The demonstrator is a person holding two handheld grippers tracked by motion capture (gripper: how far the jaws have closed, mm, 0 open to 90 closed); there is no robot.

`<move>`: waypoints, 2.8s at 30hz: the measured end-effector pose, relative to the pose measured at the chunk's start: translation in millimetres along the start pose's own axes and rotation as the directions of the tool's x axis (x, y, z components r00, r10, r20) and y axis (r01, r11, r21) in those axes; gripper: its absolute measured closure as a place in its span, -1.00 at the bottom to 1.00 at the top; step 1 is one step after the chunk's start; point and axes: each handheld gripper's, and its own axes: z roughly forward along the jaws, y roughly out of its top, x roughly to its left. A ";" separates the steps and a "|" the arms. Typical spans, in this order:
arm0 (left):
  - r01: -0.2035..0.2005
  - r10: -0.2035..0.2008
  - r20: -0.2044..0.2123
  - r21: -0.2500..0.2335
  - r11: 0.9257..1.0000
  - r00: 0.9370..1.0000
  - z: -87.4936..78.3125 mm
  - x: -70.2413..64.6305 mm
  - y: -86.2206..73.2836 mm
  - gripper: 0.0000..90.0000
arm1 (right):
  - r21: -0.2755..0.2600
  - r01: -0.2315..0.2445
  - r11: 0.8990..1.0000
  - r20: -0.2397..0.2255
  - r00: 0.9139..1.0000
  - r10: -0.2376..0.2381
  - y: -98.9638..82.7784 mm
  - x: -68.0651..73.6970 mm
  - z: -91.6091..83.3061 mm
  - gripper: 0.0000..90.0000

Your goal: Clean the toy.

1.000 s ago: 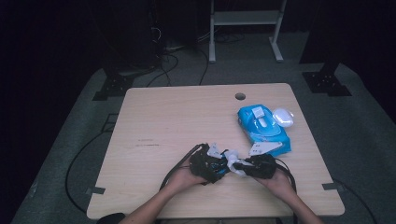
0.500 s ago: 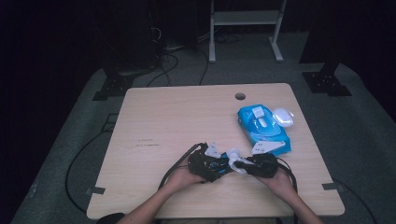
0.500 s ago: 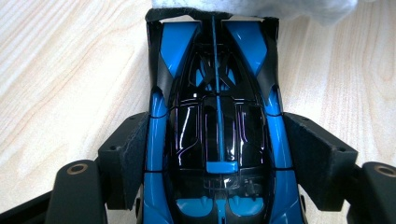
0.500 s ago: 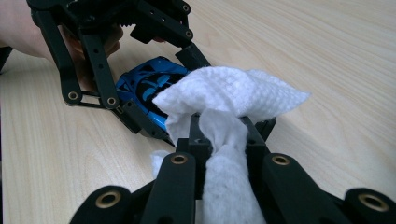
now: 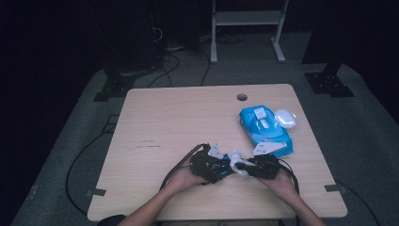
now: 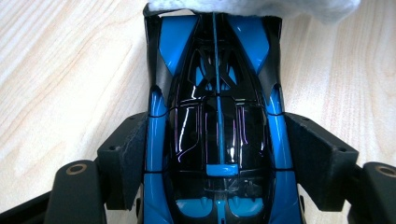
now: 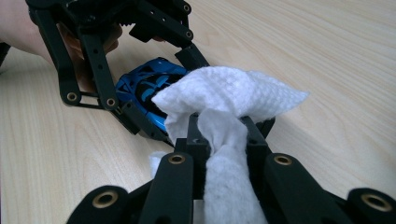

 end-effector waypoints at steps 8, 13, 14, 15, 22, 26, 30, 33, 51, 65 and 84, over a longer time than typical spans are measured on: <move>0.036 -0.036 0.015 -0.012 0.999 0.999 3.8 1.8 5.0 -0.54 | -0.007 -0.004 1.000 0.001 1.000 0.004 -0.5 -1.5 -1.5 0.73; 0.010 -0.011 0.016 0.022 1.000 1.000 6.3 2.5 6.1 -0.43 | -0.008 -0.005 1.000 0.002 1.000 0.005 -0.7 -1.8 -1.8 0.73; 0.014 -0.015 0.018 0.034 0.999 1.000 6.1 2.4 7.5 -0.43 | -0.008 -0.006 1.000 0.004 1.000 0.006 -0.7 -2.0 -2.0 0.73; 0.008 -0.009 0.016 0.047 0.999 1.000 6.2 2.3 9.0 -0.43 | -0.006 -0.009 1.000 0.004 1.000 0.009 -0.7 -2.0 -2.2 0.73; -0.046 0.045 0.011 0.096 0.994 0.999 4.5 -0.3 13.2 -0.42 | -0.016 -0.010 1.000 0.007 1.000 0.011 -0.7 -2.8 -3.9 0.74; -0.048 0.046 0.014 0.093 0.995 0.999 3.5 0.2 12.1 -0.42 | -0.020 -0.023 1.000 0.009 1.000 0.023 -0.8 -4.1 -5.7 0.74; -0.051 0.050 0.014 0.087 0.995 0.999 3.1 0.0 12.0 -0.42 | -0.025 -0.025 0.999 0.011 1.000 0.025 -0.4 -4.2 -6.7 0.74; -0.050 0.049 0.009 0.081 0.995 0.999 2.2 0.4 12.1 -0.42 | -0.030 -0.026 0.999 0.013 1.000 0.026 -0.2 -4.5 -7.4 0.74; -0.034 0.038 -0.052 0.071 0.997 0.998 -12.7 26.0 22.1 -0.39 | -0.057 -0.044 0.997 0.023 0.999 0.045 1.0 -9.8 -15.9 0.74; 0.032 -0.022 -0.110 0.087 0.996 0.994 -8.0 65.5 26.5 -0.37 | -0.041 -0.048 0.998 0.036 0.998 0.049 -4.7 -17.6 -20.2 0.75; 0.057 -0.054 -0.066 0.038 0.998 0.996 -3.6 73.6 18.1 -0.38 | 0.100 -0.062 0.993 0.020 0.998 0.061 -28.3 -29.9 -17.0 0.41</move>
